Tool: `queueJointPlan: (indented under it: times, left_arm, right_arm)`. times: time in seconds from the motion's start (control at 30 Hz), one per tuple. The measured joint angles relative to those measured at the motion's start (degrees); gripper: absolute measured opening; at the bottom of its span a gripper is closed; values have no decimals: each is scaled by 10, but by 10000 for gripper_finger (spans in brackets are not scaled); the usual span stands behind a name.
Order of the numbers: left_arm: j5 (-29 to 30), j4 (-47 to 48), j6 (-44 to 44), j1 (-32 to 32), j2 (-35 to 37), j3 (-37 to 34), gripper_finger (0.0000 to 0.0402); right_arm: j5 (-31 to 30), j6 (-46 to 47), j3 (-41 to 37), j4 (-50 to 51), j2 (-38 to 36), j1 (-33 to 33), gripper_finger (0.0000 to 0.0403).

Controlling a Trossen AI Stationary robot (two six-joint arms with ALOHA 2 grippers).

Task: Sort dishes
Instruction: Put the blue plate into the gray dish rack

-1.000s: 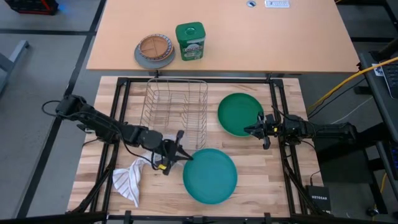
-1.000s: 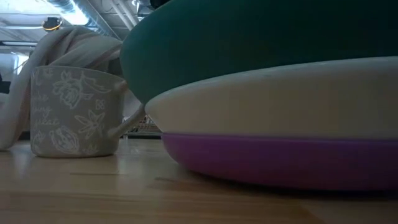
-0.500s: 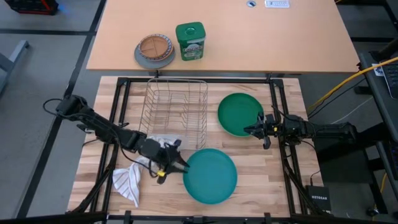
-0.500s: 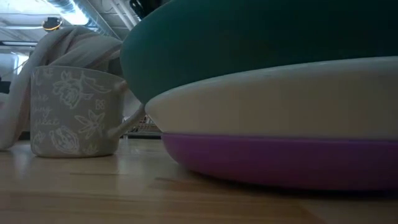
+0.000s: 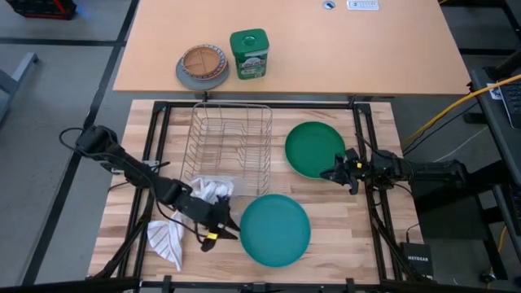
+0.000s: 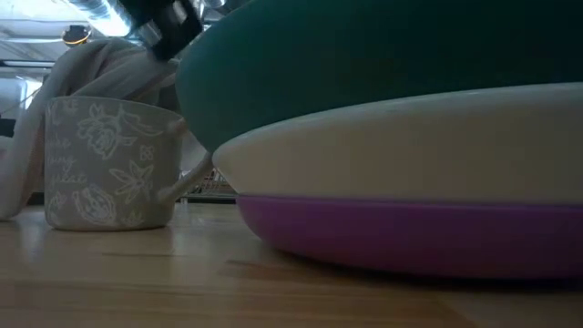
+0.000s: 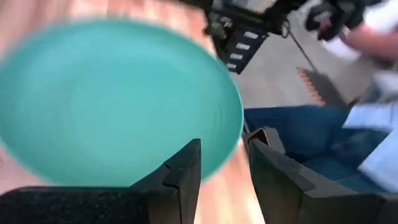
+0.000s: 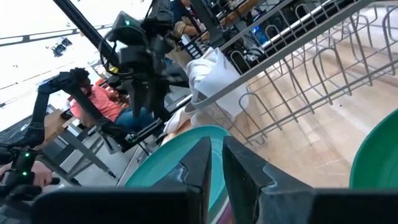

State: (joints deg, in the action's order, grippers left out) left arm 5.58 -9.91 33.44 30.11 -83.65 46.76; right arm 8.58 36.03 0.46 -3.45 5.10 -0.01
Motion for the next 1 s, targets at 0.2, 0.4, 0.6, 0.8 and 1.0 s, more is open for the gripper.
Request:
queueJointPlan:
  times: [0.2,0.4,0.6,0.8,1.0]
  left_arm:
    - [0,1,259,3,-31,0,125]
    - [-13,-4,291,4,-41,0,125]
    - [-14,-77,-38,18,-41,0,125]
    - [-13,-63,-215,17,-41,3,125]
    - [-5,-39,-337,14,-51,4,125]
  right_arm:
    - [0,-3,0,1,0,0,47]
    - [0,-19,0,4,0,0,47]
    - [0,-94,0,5,0,0,47]
    - [0,-98,0,5,0,0,47]
    - [0,-109,0,5,0,0,46]
